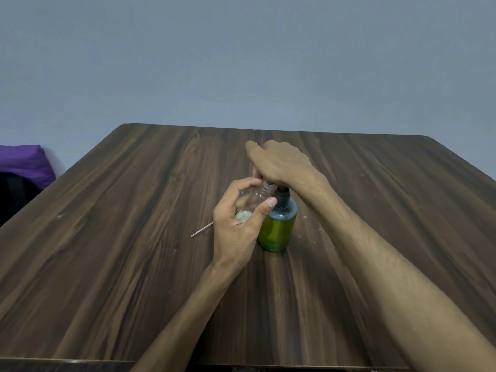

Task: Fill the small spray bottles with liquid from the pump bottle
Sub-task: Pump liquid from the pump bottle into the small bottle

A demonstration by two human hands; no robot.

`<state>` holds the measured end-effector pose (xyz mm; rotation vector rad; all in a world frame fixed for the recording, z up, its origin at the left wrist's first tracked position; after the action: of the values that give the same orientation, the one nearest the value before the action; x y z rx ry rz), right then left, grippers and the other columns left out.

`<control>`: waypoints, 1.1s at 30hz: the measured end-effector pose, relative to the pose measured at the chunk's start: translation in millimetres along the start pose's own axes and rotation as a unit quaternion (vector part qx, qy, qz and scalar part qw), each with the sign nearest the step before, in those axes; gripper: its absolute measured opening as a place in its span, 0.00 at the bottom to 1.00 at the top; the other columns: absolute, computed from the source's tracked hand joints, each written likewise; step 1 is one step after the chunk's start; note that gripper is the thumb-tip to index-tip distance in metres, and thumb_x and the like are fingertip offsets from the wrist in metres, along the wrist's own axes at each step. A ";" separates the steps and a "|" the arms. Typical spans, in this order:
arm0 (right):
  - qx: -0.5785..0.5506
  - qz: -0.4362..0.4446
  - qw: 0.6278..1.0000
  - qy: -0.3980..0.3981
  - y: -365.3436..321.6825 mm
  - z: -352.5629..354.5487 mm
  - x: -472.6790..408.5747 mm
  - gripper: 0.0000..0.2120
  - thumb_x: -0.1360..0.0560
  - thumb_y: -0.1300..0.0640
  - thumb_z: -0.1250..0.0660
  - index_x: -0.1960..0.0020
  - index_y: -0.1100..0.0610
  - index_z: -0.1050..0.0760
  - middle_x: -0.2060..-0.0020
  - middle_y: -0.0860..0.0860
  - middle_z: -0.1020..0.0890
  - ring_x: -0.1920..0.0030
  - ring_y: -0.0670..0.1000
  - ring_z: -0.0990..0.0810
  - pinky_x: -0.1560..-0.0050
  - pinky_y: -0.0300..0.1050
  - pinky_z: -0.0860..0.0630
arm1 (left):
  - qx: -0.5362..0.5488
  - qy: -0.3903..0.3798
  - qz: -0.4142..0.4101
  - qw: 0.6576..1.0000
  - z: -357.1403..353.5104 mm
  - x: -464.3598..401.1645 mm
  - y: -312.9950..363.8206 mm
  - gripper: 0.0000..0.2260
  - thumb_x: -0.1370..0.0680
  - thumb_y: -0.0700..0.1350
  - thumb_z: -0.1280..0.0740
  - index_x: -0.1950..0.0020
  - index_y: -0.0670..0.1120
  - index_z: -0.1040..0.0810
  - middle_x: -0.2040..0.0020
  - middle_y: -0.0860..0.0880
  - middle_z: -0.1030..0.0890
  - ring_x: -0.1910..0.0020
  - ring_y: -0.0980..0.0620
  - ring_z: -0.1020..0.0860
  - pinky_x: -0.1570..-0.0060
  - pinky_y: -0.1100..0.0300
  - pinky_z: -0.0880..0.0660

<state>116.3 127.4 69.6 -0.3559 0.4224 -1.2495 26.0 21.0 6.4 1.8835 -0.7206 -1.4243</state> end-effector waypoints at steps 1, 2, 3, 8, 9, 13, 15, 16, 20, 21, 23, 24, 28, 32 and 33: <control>-0.002 0.001 1.000 0.002 0.1 -0.1 -0.3 0.28 0.20 0.44 0.52 0.58 0.56 0.17 0.60 0.50 0.15 0.58 0.52 0.19 0.58 0.48 0.29 | -0.002 0.000 -0.003 1.000 0.0 -0.5 -0.1 0.15 0.23 0.33 0.24 0.39 0.45 0.20 0.46 0.43 0.13 0.47 0.49 0.12 0.46 0.60 0.18; -0.001 -0.002 1.000 -0.001 0.9 -1.8 0.0 0.28 0.20 0.44 0.51 0.58 0.56 0.17 0.60 0.50 0.15 0.59 0.52 0.19 0.59 0.48 0.29 | -0.004 -0.002 -0.004 1.000 -0.4 -0.8 -0.8 0.16 0.23 0.34 0.24 0.39 0.45 0.20 0.46 0.43 0.13 0.46 0.48 0.12 0.45 0.60 0.18; 0.001 -0.006 1.000 -0.005 2.0 -4.1 0.5 0.28 0.20 0.44 0.51 0.57 0.56 0.17 0.60 0.50 0.15 0.59 0.52 0.19 0.59 0.48 0.29 | -0.005 -0.003 -0.004 1.000 -0.5 -0.9 -2.2 0.16 0.24 0.34 0.23 0.39 0.46 0.20 0.46 0.43 0.13 0.46 0.47 0.13 0.45 0.59 0.18; -0.008 -0.013 1.000 0.022 4.5 4.9 0.0 0.27 0.21 0.44 0.51 0.57 0.55 0.17 0.59 0.49 0.15 0.57 0.52 0.19 0.52 0.50 0.24 | -0.008 -0.003 -0.005 1.000 0.3 -0.6 -2.5 0.14 0.23 0.36 0.23 0.39 0.46 0.20 0.45 0.45 0.13 0.45 0.46 0.13 0.44 0.56 0.18; -0.013 -0.013 1.000 0.022 4.6 6.0 -0.7 0.26 0.22 0.44 0.51 0.56 0.55 0.17 0.59 0.49 0.14 0.57 0.52 0.19 0.50 0.51 0.23 | -0.010 -0.004 -0.007 1.000 -0.2 -0.6 -2.6 0.14 0.23 0.36 0.24 0.39 0.45 0.20 0.45 0.47 0.13 0.45 0.47 0.13 0.44 0.56 0.18; 0.016 -0.022 1.000 -0.005 5.0 -3.8 1.3 0.26 0.21 0.44 0.50 0.50 0.56 0.17 0.54 0.52 0.15 0.54 0.54 0.20 0.51 0.52 0.27 | -0.010 0.004 0.000 1.000 -1.0 1.1 -4.4 0.14 0.23 0.38 0.24 0.39 0.48 0.19 0.46 0.51 0.13 0.46 0.52 0.14 0.45 0.61 0.19; 0.017 -0.027 0.999 -0.007 6.5 -2.7 1.5 0.26 0.21 0.44 0.50 0.50 0.56 0.17 0.54 0.51 0.15 0.54 0.54 0.19 0.52 0.51 0.27 | -0.006 0.007 -0.001 1.000 -1.2 1.9 -5.1 0.13 0.23 0.37 0.25 0.39 0.46 0.19 0.46 0.51 0.13 0.45 0.53 0.14 0.44 0.62 0.19; 0.015 -0.024 1.000 -0.003 5.6 -0.5 1.5 0.26 0.21 0.44 0.50 0.51 0.55 0.17 0.55 0.51 0.15 0.54 0.54 0.19 0.52 0.51 0.26 | -0.009 0.011 -0.007 1.000 -0.5 1.8 -4.9 0.13 0.22 0.37 0.25 0.39 0.44 0.19 0.45 0.49 0.13 0.45 0.52 0.14 0.44 0.62 0.19; 0.018 -0.016 1.000 -0.001 1.8 -1.2 1.5 0.27 0.21 0.44 0.51 0.51 0.56 0.17 0.55 0.51 0.15 0.56 0.52 0.19 0.52 0.51 0.25 | -0.032 0.023 -0.028 0.999 3.4 0.6 -6.9 0.12 0.22 0.37 0.25 0.40 0.40 0.18 0.45 0.41 0.15 0.44 0.44 0.14 0.42 0.55 0.18; 0.022 -0.017 1.000 -0.007 2.2 -4.7 2.2 0.27 0.20 0.43 0.52 0.50 0.56 0.17 0.54 0.51 0.15 0.56 0.52 0.20 0.52 0.51 0.26 | -0.036 0.022 -0.033 0.999 3.8 0.8 -7.2 0.12 0.22 0.36 0.25 0.40 0.39 0.18 0.45 0.41 0.15 0.44 0.43 0.15 0.42 0.53 0.18; 0.031 -0.020 0.999 -0.009 2.8 -5.9 3.5 0.29 0.20 0.42 0.52 0.49 0.56 0.16 0.54 0.52 0.15 0.56 0.52 0.20 0.52 0.52 0.26 | -0.045 0.020 -0.044 0.998 3.7 0.8 -6.0 0.11 0.23 0.36 0.24 0.40 0.39 0.17 0.45 0.41 0.15 0.44 0.43 0.15 0.42 0.52 0.19; 0.032 -0.021 0.999 -0.010 2.6 -4.6 3.4 0.29 0.20 0.42 0.53 0.49 0.56 0.16 0.54 0.52 0.15 0.56 0.52 0.20 0.52 0.52 0.26 | -0.048 0.021 -0.048 0.997 3.0 0.6 -5.2 0.12 0.23 0.35 0.24 0.41 0.39 0.17 0.45 0.42 0.15 0.44 0.44 0.15 0.42 0.54 0.19; 0.020 -0.019 0.999 -0.018 -0.9 0.9 1.9 0.31 0.20 0.41 0.54 0.53 0.55 0.16 0.54 0.52 0.15 0.55 0.53 0.20 0.51 0.51 0.25 | -0.052 0.026 -0.055 0.997 0.8 -0.6 -3.0 0.12 0.23 0.32 0.24 0.41 0.39 0.18 0.46 0.42 0.16 0.45 0.48 0.16 0.42 0.59 0.20; 0.033 -0.023 0.999 -0.036 1.8 -9.1 3.2 0.32 0.21 0.40 0.56 0.52 0.55 0.17 0.52 0.53 0.15 0.54 0.54 0.19 0.51 0.52 0.26 | -0.067 0.017 -0.067 0.995 -0.9 -1.7 -0.4 0.11 0.24 0.32 0.23 0.42 0.38 0.17 0.47 0.43 0.16 0.46 0.51 0.16 0.43 0.62 0.21; 0.035 -0.022 0.998 -0.040 1.2 -9.8 2.5 0.32 0.21 0.40 0.56 0.52 0.55 0.17 0.53 0.53 0.15 0.54 0.54 0.19 0.51 0.52 0.26 | -0.071 0.015 -0.071 0.995 -0.6 -2.2 0.9 0.12 0.24 0.32 0.23 0.42 0.39 0.17 0.47 0.44 0.16 0.46 0.52 0.16 0.43 0.62 0.21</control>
<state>113.1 125.0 60.3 -0.3565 0.3036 -1.2842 26.0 22.2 8.6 1.8716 -0.4654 -1.4893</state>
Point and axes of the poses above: each hand's wrist, its own x-axis away from the middle knuckle, its own z-axis out of the back of the hand, y = z × x, the point moved 9 cm from there along -x, towards the middle knuckle
